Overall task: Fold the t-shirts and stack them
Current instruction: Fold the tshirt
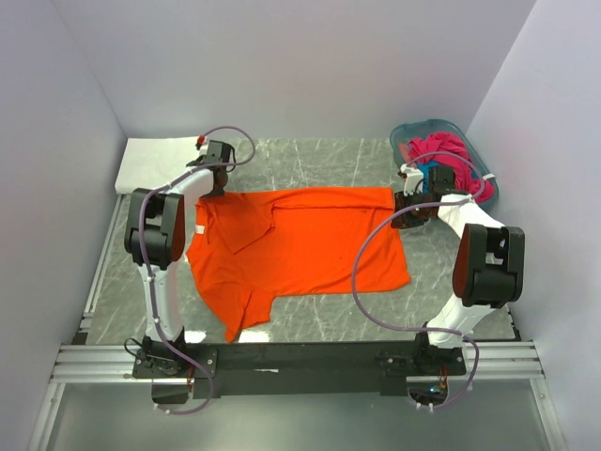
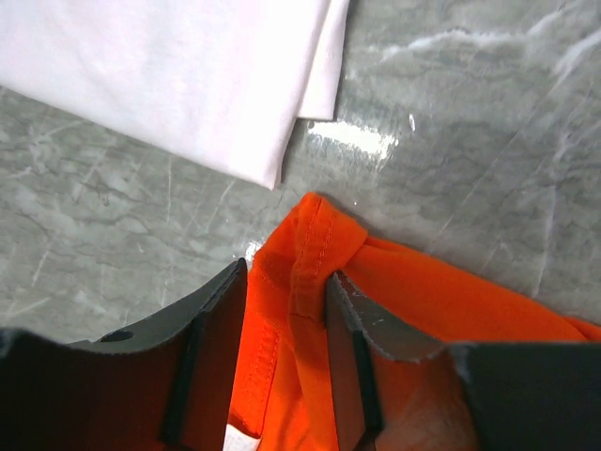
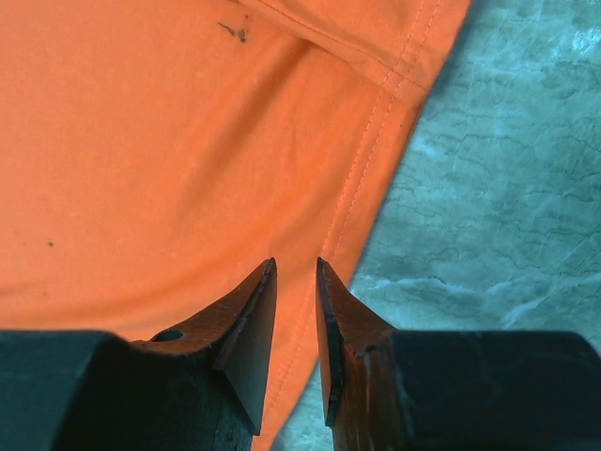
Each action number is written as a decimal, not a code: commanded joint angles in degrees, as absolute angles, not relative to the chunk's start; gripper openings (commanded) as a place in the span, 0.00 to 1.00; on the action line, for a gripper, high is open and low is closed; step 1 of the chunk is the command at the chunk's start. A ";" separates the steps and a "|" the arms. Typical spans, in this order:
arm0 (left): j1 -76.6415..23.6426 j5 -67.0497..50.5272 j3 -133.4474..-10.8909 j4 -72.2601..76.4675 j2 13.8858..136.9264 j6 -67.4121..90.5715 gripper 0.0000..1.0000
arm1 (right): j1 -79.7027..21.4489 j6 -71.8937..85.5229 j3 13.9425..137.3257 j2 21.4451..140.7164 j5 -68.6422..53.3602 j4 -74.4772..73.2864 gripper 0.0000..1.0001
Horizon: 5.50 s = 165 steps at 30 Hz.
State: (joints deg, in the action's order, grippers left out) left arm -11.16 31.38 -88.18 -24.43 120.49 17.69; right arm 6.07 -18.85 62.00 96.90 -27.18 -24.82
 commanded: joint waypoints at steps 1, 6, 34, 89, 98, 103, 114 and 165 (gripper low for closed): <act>-11.51 33.84 -91.49 -24.26 120.59 16.26 0.44 | 6.77 -18.28 64.51 97.38 -27.51 -24.00 0.31; -11.51 33.14 -93.16 -25.22 121.46 15.47 0.44 | 6.77 -18.19 65.30 99.31 -25.76 -24.34 0.31; -9.93 26.72 -91.49 -24.52 120.67 17.05 0.41 | -2.10 -20.65 87.09 111.44 -26.81 -36.02 0.33; -8.88 21.45 -90.88 -23.64 118.48 17.31 0.41 | -33.66 37.88 107.49 137.37 -25.93 -14.76 0.39; -8.35 21.09 -90.79 -23.38 118.48 17.40 0.41 | -33.84 37.62 106.96 137.81 -22.95 -15.73 0.19; -8.00 20.66 -90.70 -23.38 118.30 17.49 0.41 | -33.84 37.27 106.53 137.73 -21.80 -16.88 0.00; -4.75 17.76 -90.26 -23.55 116.81 17.58 0.37 | -32.78 37.00 101.87 134.65 -21.45 -15.29 0.00; 14.24 -62.22 -66.71 64.56 122.77 85.48 0.13 | -30.59 36.04 99.32 133.51 -21.97 -15.82 0.00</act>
State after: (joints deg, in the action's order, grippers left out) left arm 14.17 -56.29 -67.33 42.35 120.60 69.58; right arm -31.55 37.65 100.75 135.02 -24.69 -12.82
